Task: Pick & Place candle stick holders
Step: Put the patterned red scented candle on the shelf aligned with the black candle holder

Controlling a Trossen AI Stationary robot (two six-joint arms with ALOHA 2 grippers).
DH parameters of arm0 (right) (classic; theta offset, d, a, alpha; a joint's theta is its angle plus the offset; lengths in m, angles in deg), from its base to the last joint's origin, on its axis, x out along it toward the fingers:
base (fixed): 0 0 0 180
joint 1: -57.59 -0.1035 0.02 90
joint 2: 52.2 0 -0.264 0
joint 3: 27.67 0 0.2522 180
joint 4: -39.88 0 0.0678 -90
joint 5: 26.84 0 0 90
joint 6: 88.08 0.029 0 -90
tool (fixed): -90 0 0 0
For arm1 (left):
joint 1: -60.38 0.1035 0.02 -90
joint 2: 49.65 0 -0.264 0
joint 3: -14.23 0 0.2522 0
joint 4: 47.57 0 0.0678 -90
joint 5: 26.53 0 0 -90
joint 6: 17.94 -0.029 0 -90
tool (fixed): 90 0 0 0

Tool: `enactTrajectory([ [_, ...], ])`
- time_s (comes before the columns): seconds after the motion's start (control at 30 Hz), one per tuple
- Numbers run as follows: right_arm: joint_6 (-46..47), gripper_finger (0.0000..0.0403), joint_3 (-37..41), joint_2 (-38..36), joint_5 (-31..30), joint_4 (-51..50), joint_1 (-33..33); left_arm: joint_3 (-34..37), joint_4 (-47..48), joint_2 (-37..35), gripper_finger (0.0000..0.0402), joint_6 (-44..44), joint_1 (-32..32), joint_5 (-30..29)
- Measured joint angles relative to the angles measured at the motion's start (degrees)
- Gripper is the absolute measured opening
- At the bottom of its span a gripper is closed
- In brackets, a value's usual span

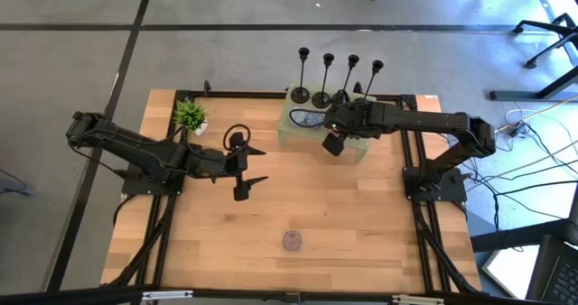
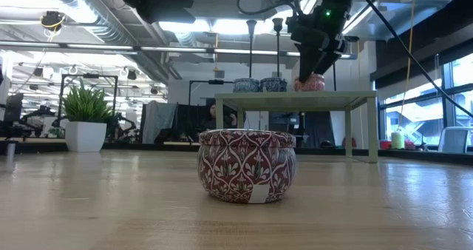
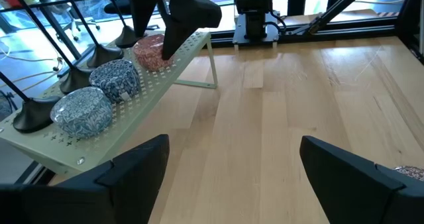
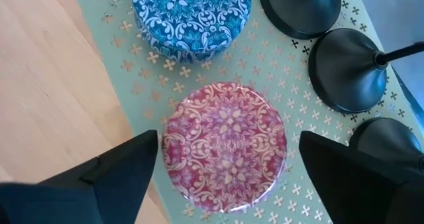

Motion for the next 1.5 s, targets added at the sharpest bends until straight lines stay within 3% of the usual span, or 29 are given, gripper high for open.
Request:
enactTrajectory([
  [0.33, 1.3, 0.0371, -11.0, -0.3, 0.4, -10.8, -4.6, 0.0, 0.0, 0.0, 0.0338, 0.0, 0.0, 0.0],
  [0.43, 2.6, 0.0371, -15.0, -0.3, 4.8, -14.6, -7.2, 0.0, 0.0, 0.0, 0.0338, 0.0, 0.0, 0.0],
  [0.63, 2.2, 0.0371, -16.0, 0.1, 19.7, -14.7, -15.7, 0.0, 0.0, 0.0, 0.0338, 0.0, 0.0, 0.0],
  [0.8, 2.1, 0.0371, -13.2, 2.4, 23.6, -6.6, -25.9, 0.0, 0.0, 0.0, 0.0338, 0.0, 0.0, 0.0],
  [1.07, -1.3, 0.0371, -7.4, 9.9, 20.4, 20.7, -37.1, 0.0, -0.2, 0.0, 0.0338, 0.0, 0.0, 0.0],
  [1.5, -4.7, 0.0371, -7.0, 26.9, 19.5, 32.1, -37.8, 0.0, -0.3, 0.0, 0.0338, 0.0, 0.0, 0.0],
])
